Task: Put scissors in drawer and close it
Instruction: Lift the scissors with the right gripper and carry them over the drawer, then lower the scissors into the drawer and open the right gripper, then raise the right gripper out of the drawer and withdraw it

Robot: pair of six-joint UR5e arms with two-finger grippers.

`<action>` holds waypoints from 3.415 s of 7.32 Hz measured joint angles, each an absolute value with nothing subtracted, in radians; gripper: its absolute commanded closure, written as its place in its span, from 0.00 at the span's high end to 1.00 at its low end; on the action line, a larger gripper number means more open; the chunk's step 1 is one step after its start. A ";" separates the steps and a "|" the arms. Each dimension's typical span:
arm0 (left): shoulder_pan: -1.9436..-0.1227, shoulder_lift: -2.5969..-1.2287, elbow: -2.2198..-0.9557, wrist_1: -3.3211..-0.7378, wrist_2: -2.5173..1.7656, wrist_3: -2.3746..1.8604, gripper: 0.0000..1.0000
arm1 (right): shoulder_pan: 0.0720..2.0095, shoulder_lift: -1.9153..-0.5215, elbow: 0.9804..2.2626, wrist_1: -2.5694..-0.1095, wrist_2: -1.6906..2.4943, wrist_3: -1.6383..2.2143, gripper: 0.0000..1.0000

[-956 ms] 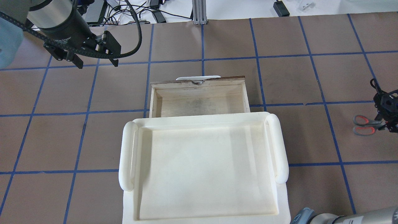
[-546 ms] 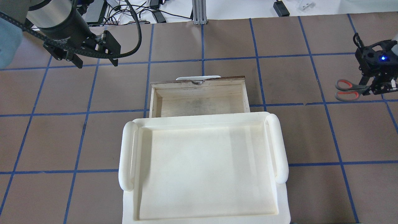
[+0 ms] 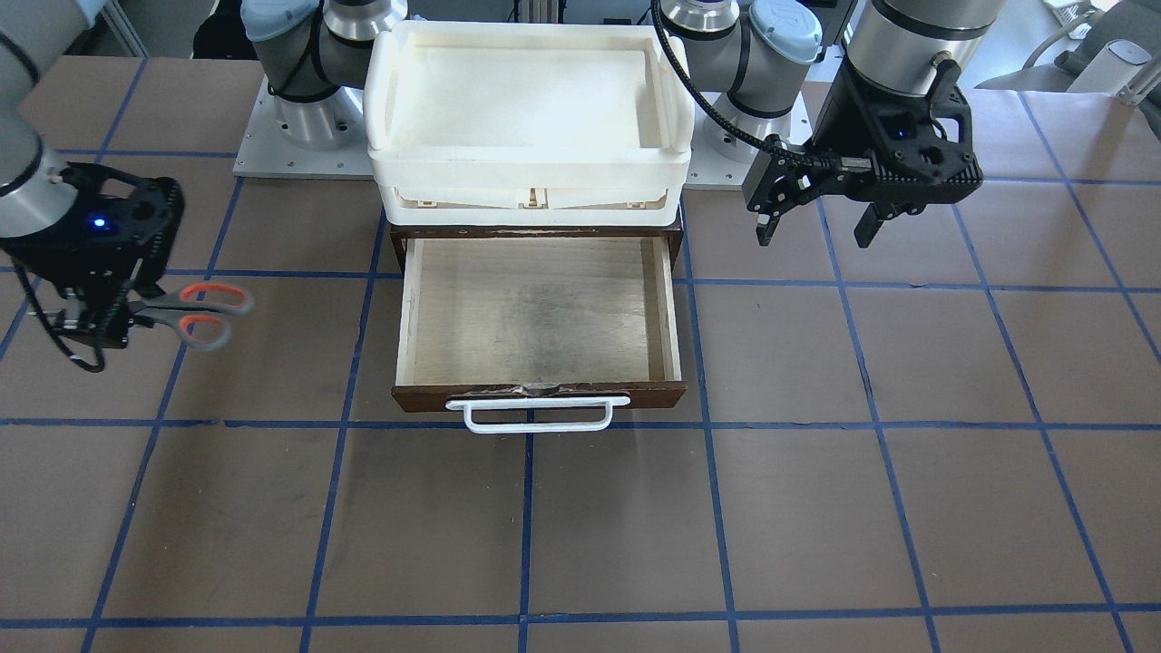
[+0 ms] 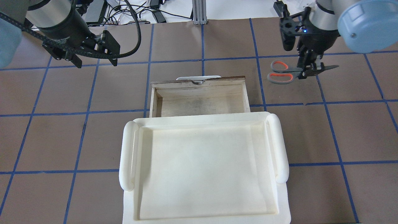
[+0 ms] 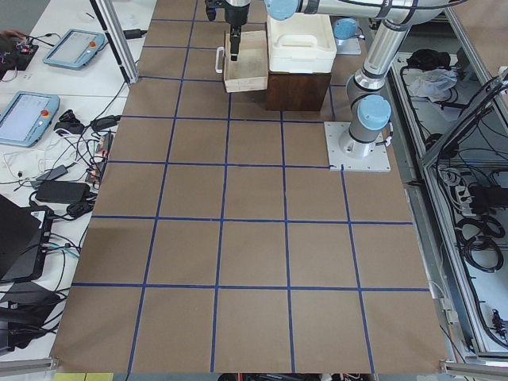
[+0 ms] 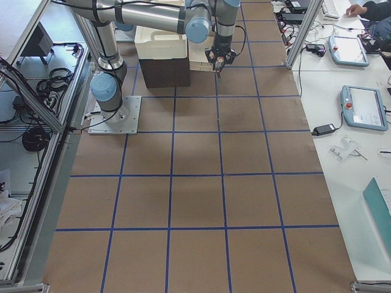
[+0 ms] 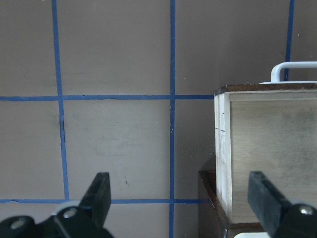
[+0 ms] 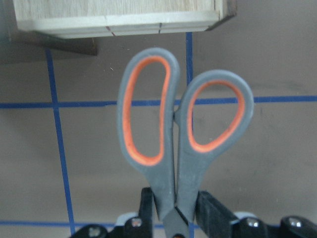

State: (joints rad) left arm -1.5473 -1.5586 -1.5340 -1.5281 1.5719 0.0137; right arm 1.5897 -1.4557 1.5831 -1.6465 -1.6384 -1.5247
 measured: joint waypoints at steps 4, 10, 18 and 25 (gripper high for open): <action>-1.547 -1.558 -1.534 -1.528 1.572 0.014 1.00 | 1.884 -1.366 1.577 -1.727 -1.541 -1.266 0.00; -1.544 -1.557 -1.534 -1.528 1.571 0.014 1.00 | 1.983 -1.273 1.583 -1.801 -1.486 -1.167 0.00; -1.544 -1.556 -1.535 -1.528 1.571 0.014 1.00 | 1.988 -1.262 1.579 -1.862 -1.498 -1.116 0.99; -1.565 -1.692 -1.430 -1.498 1.483 0.007 1.00 | 1.739 -1.515 1.575 -1.679 -1.583 -0.791 1.00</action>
